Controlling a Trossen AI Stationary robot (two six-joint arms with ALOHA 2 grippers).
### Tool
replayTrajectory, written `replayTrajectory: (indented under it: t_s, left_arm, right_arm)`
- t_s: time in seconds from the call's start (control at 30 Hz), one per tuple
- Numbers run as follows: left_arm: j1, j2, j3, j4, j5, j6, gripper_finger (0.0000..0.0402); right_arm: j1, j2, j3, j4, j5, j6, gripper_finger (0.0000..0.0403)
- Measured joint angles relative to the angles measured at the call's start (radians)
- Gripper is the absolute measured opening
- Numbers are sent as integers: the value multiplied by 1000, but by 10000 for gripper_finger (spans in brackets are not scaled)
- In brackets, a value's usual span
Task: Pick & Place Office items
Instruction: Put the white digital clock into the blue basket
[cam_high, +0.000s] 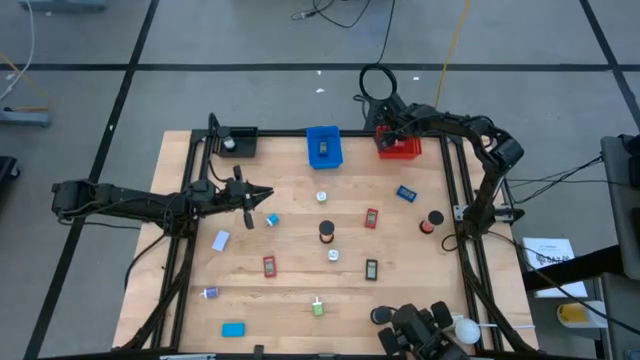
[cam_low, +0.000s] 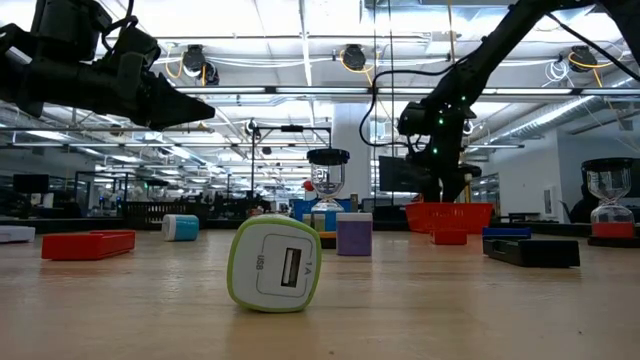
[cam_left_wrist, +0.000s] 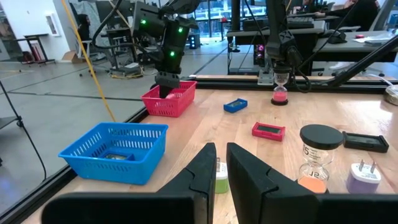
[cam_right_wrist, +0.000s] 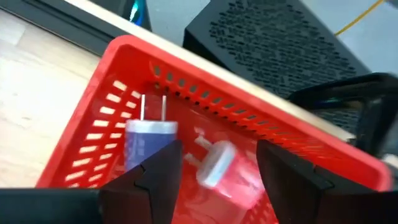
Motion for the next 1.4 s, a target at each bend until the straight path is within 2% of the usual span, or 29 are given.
replayTrajectory:
  t_s: [0.13, 0.3, 0.43, 0.53, 0.63, 0.8, 0.93, 1.17, 1.4]
  left_arm:
    - [0, 0, 0, 0, 0, 0, 47]
    - [0, 0, 0, 0, 0, 0, 47]
    - [0, 0, 0, 0, 0, 0, 47]
    - [1, 0, 0, 0, 0, 0, 47]
    - [1, 0, 0, 0, 0, 0, 47]
    - [1, 0, 0, 0, 0, 0, 47]
    - [0, 0, 0, 0, 0, 0, 47]
    - [0, 0, 0, 0, 0, 0, 47]
    - [0, 0, 0, 13, -18, 27, 47]
  right_arm:
    - [19, -61, 0, -1, -2, -37, 166]
    - [71, -193, 0, 5, -2, -82, 96]
    - [147, -295, -4, 29, -2, -116, 35]
    - [222, -372, -61, 133, -6, -157, 6]
    - [286, -447, -164, 306, -58, -176, 13]
    - [348, -552, -378, 672, -282, -189, 13]
    - [397, -613, -551, 994, -396, -190, 2]
    - [485, -650, -754, 1421, -398, -190, 6]
    - [542, -649, -772, 1452, -398, -169, 6]
